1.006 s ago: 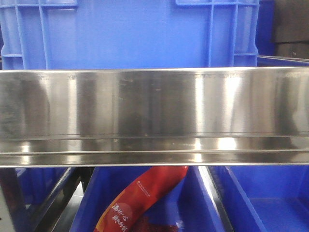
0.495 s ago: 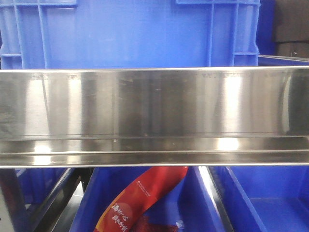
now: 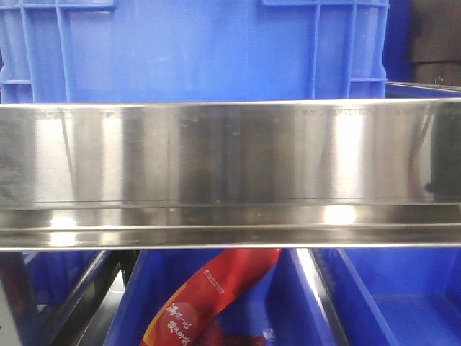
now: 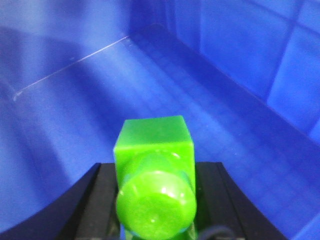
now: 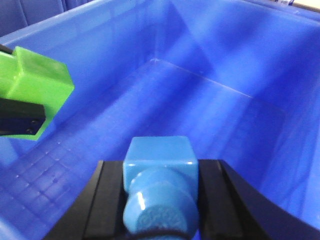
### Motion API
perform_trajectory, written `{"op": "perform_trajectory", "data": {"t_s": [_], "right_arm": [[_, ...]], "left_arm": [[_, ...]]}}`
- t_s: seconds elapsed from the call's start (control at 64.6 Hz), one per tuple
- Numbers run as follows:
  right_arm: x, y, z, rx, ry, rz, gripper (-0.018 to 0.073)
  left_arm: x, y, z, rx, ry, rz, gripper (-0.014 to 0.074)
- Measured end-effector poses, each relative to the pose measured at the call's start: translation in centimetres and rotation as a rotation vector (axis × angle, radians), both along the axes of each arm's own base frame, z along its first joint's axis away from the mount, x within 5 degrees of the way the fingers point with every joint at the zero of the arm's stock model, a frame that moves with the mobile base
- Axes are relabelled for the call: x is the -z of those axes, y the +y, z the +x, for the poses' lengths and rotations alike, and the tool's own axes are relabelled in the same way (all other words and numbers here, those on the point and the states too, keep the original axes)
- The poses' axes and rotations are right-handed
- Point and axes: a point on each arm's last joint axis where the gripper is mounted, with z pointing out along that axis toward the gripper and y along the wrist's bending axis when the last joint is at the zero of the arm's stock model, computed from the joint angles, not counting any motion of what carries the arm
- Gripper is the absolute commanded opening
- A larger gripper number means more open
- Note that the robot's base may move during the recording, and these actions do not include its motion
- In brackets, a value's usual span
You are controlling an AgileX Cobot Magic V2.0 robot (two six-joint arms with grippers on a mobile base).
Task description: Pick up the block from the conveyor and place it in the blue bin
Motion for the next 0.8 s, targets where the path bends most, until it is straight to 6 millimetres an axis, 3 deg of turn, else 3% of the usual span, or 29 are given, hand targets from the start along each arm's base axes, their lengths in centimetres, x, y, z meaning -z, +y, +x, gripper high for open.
{"op": "perform_trajectory", "data": {"t_s": [0.124, 0.17, 0.294, 0.371, 0.433, 0.526, 0.65, 0.712, 0.805], "right_arm": [[0.0, 0.0, 0.0, 0.000, -0.002, 0.001, 0.0458], [0.0, 0.0, 0.0, 0.000, -0.002, 0.001, 0.0516], [-0.2, -0.1, -0.1, 0.000, -0.006, 0.004, 0.0501], [-0.7, -0.4, -0.6, 0.000, -0.021, 0.014, 0.0424], [-1.3, -0.8, -1.1, -0.001, -0.039, 0.024, 0.0314], [-2.5, -1.5, -2.2, -0.002, -0.068, 0.043, 0.0104], [-4.2, -3.0, -4.4, -0.003, -0.112, 0.073, -0.0151], [-4.8, -3.9, -5.8, -0.003, -0.138, 0.092, -0.0161], [-4.7, -5.3, -7.8, -0.001, -0.170, 0.114, -0.0162]], "left_arm": [[0.0, 0.0, 0.0, 0.000, 0.000, 0.000, 0.0544], [0.0, 0.0, 0.0, 0.000, 0.000, 0.000, 0.0589], [0.0, 0.0, 0.0, 0.000, 0.000, 0.000, 0.0594], [-0.3, 0.1, -0.2, 0.000, -0.008, -0.004, 0.0566], [-0.9, 0.3, -0.7, 0.001, -0.020, -0.017, 0.0521], [-2.0, 0.9, -1.9, 0.003, -0.040, -0.034, 0.0375], [-3.8, 2.1, -4.3, 0.005, -0.054, -0.046, 0.0064], [-4.6, 2.9, -5.7, 0.006, -0.065, -0.054, -0.0094], [-5.2, 3.9, -8.0, 0.013, -0.077, -0.081, -0.0111]]}}
